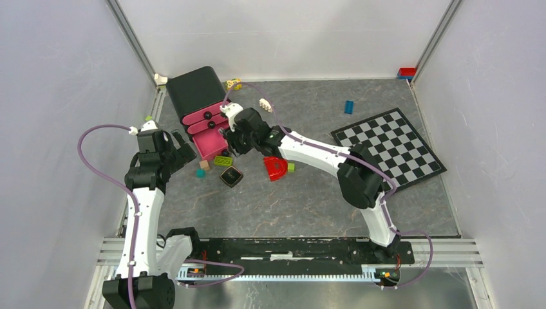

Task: Organize the makeup
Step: Place the makeup in the drawer.

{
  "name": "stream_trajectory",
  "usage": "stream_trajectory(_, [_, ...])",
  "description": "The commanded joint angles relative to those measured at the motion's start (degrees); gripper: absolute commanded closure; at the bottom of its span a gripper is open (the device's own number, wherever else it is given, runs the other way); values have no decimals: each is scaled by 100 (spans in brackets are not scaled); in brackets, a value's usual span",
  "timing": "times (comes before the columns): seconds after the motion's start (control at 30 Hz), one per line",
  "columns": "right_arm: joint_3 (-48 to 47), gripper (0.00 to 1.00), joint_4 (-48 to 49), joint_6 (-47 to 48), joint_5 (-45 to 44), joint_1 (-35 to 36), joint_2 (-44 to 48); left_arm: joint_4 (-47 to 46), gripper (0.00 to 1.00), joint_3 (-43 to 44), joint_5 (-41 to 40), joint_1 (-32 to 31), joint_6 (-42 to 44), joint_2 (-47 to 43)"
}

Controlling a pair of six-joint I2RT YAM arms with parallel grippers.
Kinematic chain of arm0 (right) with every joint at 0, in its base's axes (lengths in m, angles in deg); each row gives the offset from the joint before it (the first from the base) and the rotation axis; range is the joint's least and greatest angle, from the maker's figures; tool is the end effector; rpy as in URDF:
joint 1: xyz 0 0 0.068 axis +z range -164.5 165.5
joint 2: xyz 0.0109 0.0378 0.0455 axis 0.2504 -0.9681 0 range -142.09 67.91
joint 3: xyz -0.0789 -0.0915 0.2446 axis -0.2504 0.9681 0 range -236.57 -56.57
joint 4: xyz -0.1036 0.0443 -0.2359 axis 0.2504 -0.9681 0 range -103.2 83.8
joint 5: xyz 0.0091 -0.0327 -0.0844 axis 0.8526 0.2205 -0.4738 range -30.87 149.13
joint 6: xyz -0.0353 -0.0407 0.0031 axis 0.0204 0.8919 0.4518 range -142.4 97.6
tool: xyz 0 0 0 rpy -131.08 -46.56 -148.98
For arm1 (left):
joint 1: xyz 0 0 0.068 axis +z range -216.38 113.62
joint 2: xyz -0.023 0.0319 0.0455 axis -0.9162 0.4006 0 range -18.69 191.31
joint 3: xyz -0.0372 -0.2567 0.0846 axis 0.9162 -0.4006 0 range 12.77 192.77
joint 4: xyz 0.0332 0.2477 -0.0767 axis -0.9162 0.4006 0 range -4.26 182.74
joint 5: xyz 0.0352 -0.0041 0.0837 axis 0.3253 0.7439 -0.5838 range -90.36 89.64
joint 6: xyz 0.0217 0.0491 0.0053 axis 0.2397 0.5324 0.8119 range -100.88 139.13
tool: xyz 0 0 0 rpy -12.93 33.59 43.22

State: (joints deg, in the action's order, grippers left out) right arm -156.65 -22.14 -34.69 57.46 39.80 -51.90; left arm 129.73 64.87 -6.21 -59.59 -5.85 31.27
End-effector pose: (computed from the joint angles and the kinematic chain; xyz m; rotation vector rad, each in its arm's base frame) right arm 0.2875 0.3982 0.2524 -0.7952 2.1181 0.6098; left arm 0.1726 0.0242 0.3117 -0.6789 2.1943 -0.0464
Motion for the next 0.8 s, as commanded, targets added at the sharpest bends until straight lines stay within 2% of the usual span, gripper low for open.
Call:
stream_trajectory(0.0, [-409, 75, 715, -153, 145, -93, -299, -216, 0, 3, -32, 42, 54, -74])
stream_trajectory(0.3, [-729, 75, 2193, -751, 653, -157, -975, -216, 0, 2, -32, 42, 54, -83])
stream_trajectory(0.77, [-733, 76, 3992, -1174, 700, -44, -1574, -217, 0, 2, -17, 42, 54, -82])
